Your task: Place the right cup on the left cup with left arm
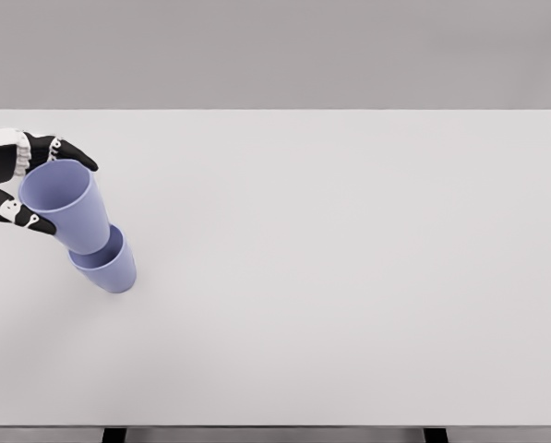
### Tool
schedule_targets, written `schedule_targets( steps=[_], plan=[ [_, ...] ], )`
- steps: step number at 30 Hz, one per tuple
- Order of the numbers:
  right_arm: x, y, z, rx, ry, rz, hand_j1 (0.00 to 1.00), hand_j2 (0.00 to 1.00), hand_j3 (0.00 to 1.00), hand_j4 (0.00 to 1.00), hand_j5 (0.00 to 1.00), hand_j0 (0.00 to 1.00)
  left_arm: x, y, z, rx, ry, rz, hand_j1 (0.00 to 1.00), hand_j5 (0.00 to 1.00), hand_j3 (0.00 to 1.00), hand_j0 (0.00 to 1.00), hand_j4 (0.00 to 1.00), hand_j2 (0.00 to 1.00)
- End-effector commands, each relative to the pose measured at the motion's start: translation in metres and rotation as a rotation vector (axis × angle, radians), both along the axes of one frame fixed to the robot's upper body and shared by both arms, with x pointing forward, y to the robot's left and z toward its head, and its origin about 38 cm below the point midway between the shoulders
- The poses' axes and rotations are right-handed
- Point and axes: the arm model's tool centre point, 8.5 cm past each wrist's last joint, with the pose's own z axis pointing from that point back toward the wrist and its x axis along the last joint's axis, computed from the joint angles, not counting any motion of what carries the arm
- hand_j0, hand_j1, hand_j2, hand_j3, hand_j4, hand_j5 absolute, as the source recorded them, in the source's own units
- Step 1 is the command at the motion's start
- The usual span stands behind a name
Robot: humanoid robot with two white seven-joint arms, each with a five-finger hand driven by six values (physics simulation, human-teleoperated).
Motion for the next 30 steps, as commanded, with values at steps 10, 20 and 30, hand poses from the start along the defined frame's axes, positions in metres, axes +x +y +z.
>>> schedule_targets(
  steps=[10, 20, 30],
  plan=[
    [0.0, 0.0, 0.0, 0.0, 0.0, 0.0, 1.0, 1.0, 1.0, 1.0, 1.0, 1.0, -0.001, -0.002, -0.007, -0.014, 0.018, -0.004, 0.71, 0.71, 0.71, 0.71, 0.71, 0.71],
    [0.0, 0.0, 0.0, 0.0, 0.0, 0.0, 1.0, 1.0, 1.0, 1.0, 1.0, 1.0, -0.001, -0.002, -0.01, -0.008, 0.023, -0.004, 0.71, 0.71, 0.71, 0.71, 0.71, 0.71],
    [-0.001, 0.0, 0.0, 0.0, 0.002, 0.0, 1.0, 1.0, 1.0, 1.0, 1.0, 1.0, -0.001, -0.003, -0.016, -0.008, 0.035, -0.006, 0.71, 0.71, 0.71, 0.71, 0.71, 0.71]
  ],
)
